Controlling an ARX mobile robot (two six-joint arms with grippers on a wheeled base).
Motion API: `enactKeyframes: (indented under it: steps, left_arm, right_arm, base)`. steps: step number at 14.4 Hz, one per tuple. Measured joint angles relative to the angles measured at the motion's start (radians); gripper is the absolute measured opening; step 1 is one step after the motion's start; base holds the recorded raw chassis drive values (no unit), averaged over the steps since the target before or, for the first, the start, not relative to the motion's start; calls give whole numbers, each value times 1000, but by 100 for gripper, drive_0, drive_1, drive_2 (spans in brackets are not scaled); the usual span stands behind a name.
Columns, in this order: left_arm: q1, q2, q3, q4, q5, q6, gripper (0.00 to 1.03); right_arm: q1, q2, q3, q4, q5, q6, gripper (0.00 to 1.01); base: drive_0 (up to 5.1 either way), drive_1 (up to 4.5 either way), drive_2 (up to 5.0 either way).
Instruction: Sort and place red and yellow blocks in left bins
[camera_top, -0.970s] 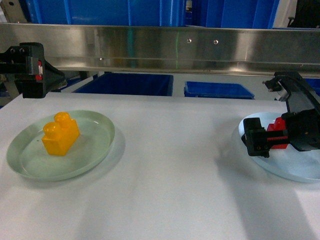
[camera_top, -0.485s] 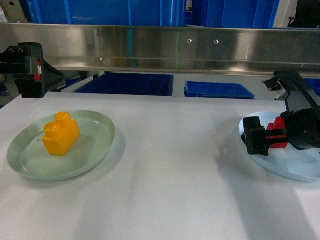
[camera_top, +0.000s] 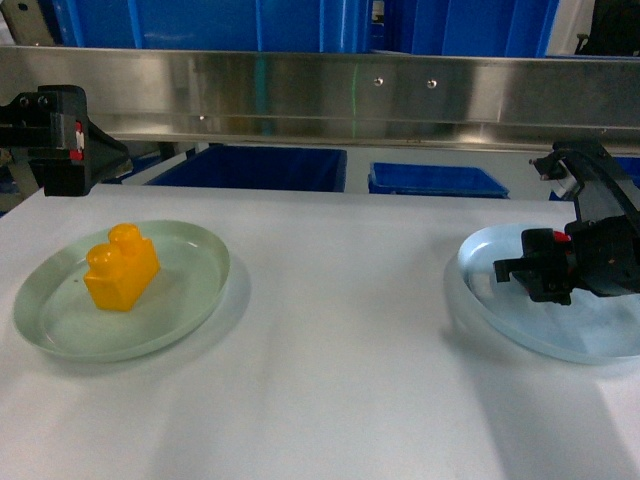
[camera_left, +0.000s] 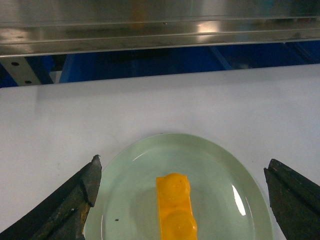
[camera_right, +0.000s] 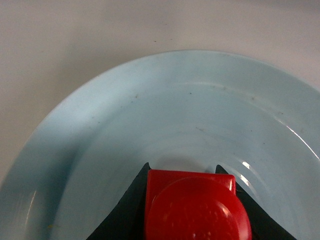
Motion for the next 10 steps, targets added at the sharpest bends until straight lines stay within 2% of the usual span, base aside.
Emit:
enactKeyframes:
  steps: [1, 3, 5, 7, 9, 10]
  left_arm:
    - [0, 0, 0, 0, 0, 0, 98]
    - [0, 0, 0, 0, 0, 0, 98]
    - [0, 0, 0, 0, 0, 0, 98]
    - [0, 0, 0, 0, 0, 0, 98]
    - [0, 0, 0, 0, 0, 0, 98]
    - [0, 0, 0, 0, 0, 0, 98]
  right_arm:
    - [6, -2, 0, 6, 1, 26, 27]
    - [18, -39, -6, -26, 3, 66, 27]
    - [35, -216, -40, -62, -6, 135, 27]
    - [25, -472, -81, -79, 13, 140, 27]
    - [-43, -710, -104, -232, 86, 138, 27]
    - [-55, -730, -113, -277, 94, 138, 27]
  base:
    - [0, 0, 0]
    - [0, 0, 0]
    - [0, 0, 0]
    - [0, 0, 0]
    - [0, 0, 0]
    - [0, 0, 0]
